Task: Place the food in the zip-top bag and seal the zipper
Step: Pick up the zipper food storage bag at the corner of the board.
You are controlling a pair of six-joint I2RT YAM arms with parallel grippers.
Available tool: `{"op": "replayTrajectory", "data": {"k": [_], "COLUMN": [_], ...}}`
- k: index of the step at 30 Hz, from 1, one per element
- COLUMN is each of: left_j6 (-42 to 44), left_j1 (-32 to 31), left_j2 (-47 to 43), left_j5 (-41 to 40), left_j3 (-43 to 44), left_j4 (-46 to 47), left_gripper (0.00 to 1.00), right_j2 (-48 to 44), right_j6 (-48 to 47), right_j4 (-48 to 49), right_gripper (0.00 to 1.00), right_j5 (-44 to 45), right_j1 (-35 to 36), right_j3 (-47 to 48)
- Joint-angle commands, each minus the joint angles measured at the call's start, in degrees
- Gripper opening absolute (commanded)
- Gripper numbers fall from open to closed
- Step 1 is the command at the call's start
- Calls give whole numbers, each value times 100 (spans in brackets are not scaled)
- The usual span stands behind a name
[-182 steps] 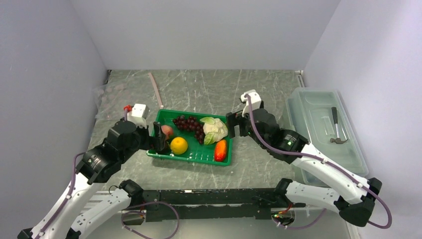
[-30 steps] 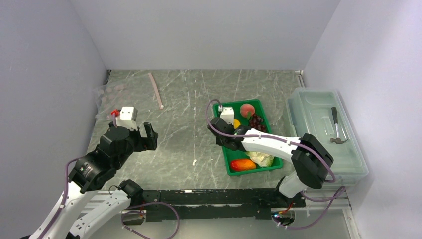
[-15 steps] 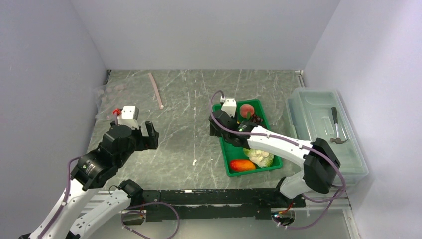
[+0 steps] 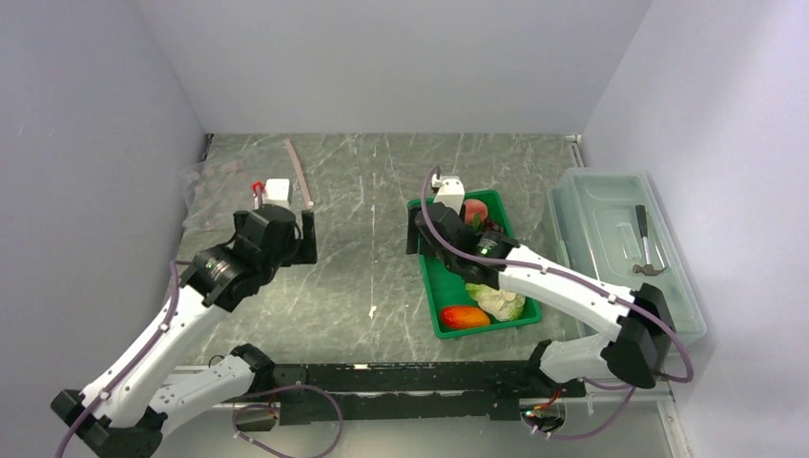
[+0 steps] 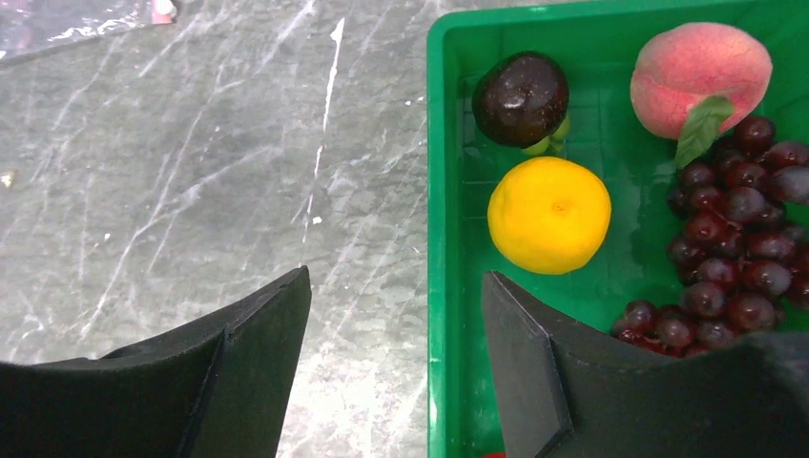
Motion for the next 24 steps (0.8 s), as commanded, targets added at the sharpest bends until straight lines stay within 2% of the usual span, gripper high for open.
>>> {"op": "replayTrajectory", "data": {"k": [1,7,16,24], "left_j6": [-38,227,355,434], "left_j1": [11,319,1333,2099], "left_j2": [499,1593,3134,4674], "left_j5": [-729,-1053,-584,-107], "left_j3": [666,1364,2097,3121], "left_j4": [115,58,397,486], "left_gripper": [100,100,97,88], "right_j2": [-514,-1137,-1728,-2295], "right_j6": [-269,-315,-398,-415], "right_j4": [-5,91,48,8], "right_gripper": [70,72,72,73], "right_j5": [-38,-55,-229,-530], "right_j1": [-34,-35,-43,-43], "right_j3": [-105,-549,-941,-1295]}}
